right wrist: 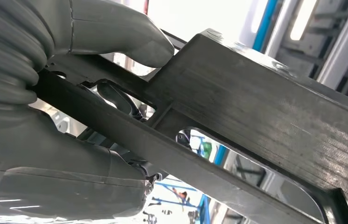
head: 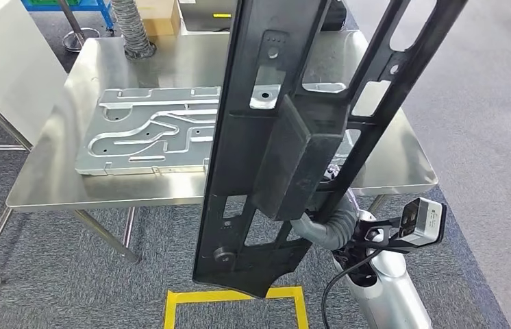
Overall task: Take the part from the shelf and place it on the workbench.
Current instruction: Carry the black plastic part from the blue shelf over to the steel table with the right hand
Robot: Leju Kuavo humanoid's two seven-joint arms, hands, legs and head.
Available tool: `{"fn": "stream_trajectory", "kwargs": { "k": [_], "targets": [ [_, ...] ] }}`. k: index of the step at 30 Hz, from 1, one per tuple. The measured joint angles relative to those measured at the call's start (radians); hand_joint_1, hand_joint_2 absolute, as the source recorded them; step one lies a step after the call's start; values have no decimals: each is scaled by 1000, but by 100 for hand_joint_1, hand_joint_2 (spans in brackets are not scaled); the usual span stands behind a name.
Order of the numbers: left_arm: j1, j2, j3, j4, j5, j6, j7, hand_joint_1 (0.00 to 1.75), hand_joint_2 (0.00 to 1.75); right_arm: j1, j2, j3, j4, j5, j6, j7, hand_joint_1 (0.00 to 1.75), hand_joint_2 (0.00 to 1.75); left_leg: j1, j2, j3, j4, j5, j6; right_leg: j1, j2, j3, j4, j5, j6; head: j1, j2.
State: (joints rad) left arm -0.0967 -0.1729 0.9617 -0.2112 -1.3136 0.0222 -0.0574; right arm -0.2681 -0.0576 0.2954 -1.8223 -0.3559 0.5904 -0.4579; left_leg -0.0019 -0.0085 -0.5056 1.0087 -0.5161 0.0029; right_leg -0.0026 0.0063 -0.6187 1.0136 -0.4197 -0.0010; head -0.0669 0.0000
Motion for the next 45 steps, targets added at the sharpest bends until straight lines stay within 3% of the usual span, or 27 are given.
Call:
{"fn": "stream_trajectory", "kwargs": {
  "k": [2, 5, 6, 7, 8, 10, 11, 12, 15, 17, 20, 21, 22, 23, 25, 26, 29, 32, 33, 35, 36, 37, 38, 40, 41, 43, 45],
  "targets": [
    [-2, 0, 0, 0, 0, 0, -1, 0, 175, -1, 0, 0, -2, 0, 0, 0, 171, 175, 1, 2, -23, 57, -30, -10, -7, -2, 17, -13, -5, -9, 0, 0],
    [-6, 1, 1, 0, 1, 0, -4, 0, 175, 0, 0, 0, -2, 0, 0, 0, 171, 175, 8, 2, -137, 249, -93, -22, -8, -7, 32, -15, -18, -15, 0, 0],
    [-8, 1, 1, 0, 1, -1, -4, 0, 175, 2, 0, 0, -1, 0, 0, 0, 171, 175, 10, 2, -164, 283, -89, -26, -9, -7, 38, -15, -23, -14, 0, 0],
    [-10, 2, 1, 0, 1, -1, -3, 0, 175, 3, 0, 0, -1, 0, 0, 0, 171, 175, 13, 3, -173, 279, -64, -28, -9, -7, 46, -15, -29, -13, 0, 0],
    [-9, 2, 1, 0, 0, -1, -3, 0, 175, 4, 0, 0, -1, 0, 0, 0, 171, 175, 15, 3, -161, 235, -21, -29, -10, -6, 56, -14, -35, -11, 0, 0],
    [-5, 3, 1, 0, 0, -1, -1, 0, 175, 5, 0, 0, -2, 1, 0, 0, 171, 175, 17, 4, -115, 102, 62, -29, -10, -2, 71, -12, -49, -2, 0, 0],
    [-3, 3, 1, 0, 0, -1, -1, 0, 175, 6, 0, -1, -2, 1, -1, 0, 171, 175, 17, 5, -95, 52, 78, -24, -9, -1, 74, -10, -54, 3, 0, 0],
    [-2, 3, 1, 0, 0, -1, 0, 0, 175, 6, 0, -1, -2, 3, -1, -1, 171, 175, 15, 5, -85, 24, 80, -19, -6, 0, 74, -8, -58, 9, 0, 0],
    [1, 2, 1, 0, 0, -1, 0, 0, 175, 8, 0, -1, -2, 11, -1, -2, 171, 175, 13, 1, -76, 10, 67, 1, -8, -1, 73, -6, -65, 26, 0, 0],
    [1, 2, 2, 0, 0, -1, -1, 0, 175, 7, 0, -1, -4, 13, 0, -4, 171, 175, 16, 1, -66, 3, 64, 14, -10, -2, 54, 43, -92, 37, 0, 0],
    [3, 2, 2, 0, 0, -1, -1, 0, 175, 12, 0, -1, -4, 15, -1, -5, 171, 175, 14, 2, -54, 1, 55, 24, -11, -3, -60, 240, -162, 44, 0, 0],
    [4, 2, 2, 0, 0, -1, -1, 0, 175, 15, 0, -1, -4, 15, -1, -5, 171, 175, 12, 2, -50, 1, 51, 26, -11, -3, -94, 285, -165, 44, 0, 0],
    [5, 2, 2, 0, 0, -1, -1, 0, 175, 17, 0, -1, -4, 16, -1, -5, 171, 175, 11, 1, -44, 1, 46, 26, -11, -3, -109, 290, -146, 42, 0, 0],
    [5, 2, 2, 0, 0, -1, -1, 0, 175, 18, 0, -1, -4, 16, -1, -5, 171, 175, 10, -1, -36, 2, 40, 25, -10, -3, -102, 252, -107, 38, 0, 0],
    [6, 1, 2, 0, 0, -1, -1, 0, 175, 18, 0, -1, -4, 16, -1, -5, 171, 175, 8, -3, -20, 1, 27, 21, -6, -3, -51, 114, -18, 24, 0, 0],
    [5, 0, 2, 0, 0, -1, -1, 0, 175, 17, 0, -1, -4, 16, -1, -5, 171, 175, 6, -4, -15, 1, 21, 17, -2, -4, -27, 54, 7, 18, 0, 0],
    [4, -2, 2, 0, 0, -1, -1, 0, 175, 17, 0, -1, -4, 17, 0, -6, 171, 175, 4, -2, -11, -4, 10, 3, 5, -3, -7, 2, 5, 5, 0, 0],
    [2, -2, 2, 0, 1, 0, -2, 0, 175, 15, 0, -1, -4, 18, 1, -7, 171, 175, 5, 2, -15, 28, -14, -12, -4, -2, 13, -13, -1, -9, 0, 0],
    [1, -1, 2, 0, 1, 0, -3, 0, 175, 15, 0, -1, -4, 18, 1, -7, 171, 175, 6, 2, -40, 80, -37, -16, -7, -3, 21, -17, -5, -13, 0, 0],
    [-2, -1, 3, 0, 3, -1, -6, 0, 175, 14, 0, -1, -3, 18, 2, -7, 171, 175, 8, 3, -119, 219, -88, -23, -6, -6, 32, -18, -15, -18, 0, 0],
    [-5, -1, 3, 0, 3, -1, -8, 0, 175, 15, 0, -1, -2, 18, 2, -8, 171, 175, 9, 3, -154, 272, -98, -25, -6, -7, 38, -18, -20, -18, 0, 0],
    [-7, 0, 4, 0, 3, -1, -8, 0, 175, 15, 0, -1, -1, 18, 2, -8, 171, 175, 9, 3, -172, 289, -86, -27, -6, -7, 45, -17, -26, -18, 0, 0],
    [-8, 0, 4, 0, 2, -1, -8, 0, 175, 16, 0, -1, 1, 18, 2, -8, 171, 175, 10, 3, -171, 268, -55, -27, -7, -6, 54, -17, -32, -17, 0, 0],
    [-4, 1, 5, 0, 1, -1, -7, 0, 175, 15, 0, -1, 2, 18, 2, -8, 171, 175, 12, 4, -127, 140, 36, -24, -6, -4, 74, -17, -45, -12, 0, 0],
    [-3, 2, 6, 0, 1, -1, -6, 0, 175, 15, 0, -1, 2, 18, 2, -8, 171, 175, 12, 4, -101, 75, 65, -20, -5, -2, 80, -15, -52, -7, 0, 0],
    [0, 2, 6, 0, 1, -1, -5, 0, 175, 15, 0, -1, 2, 18, 2, -9, 171, 175, 9, 3, -78, 12, 77, -9, -1, 0, 83, -13, -60, 5, 0, 0],
    [1, 2, 6, 0, 1, -1, -5, 0, 175, 15, 0, 0, 2, 19, 2, -9, 171, 175, 8, 1, -76, 6, 72, 5, -2, -1, 82, -12, -65, 17, 0, 0]
  ]
}}
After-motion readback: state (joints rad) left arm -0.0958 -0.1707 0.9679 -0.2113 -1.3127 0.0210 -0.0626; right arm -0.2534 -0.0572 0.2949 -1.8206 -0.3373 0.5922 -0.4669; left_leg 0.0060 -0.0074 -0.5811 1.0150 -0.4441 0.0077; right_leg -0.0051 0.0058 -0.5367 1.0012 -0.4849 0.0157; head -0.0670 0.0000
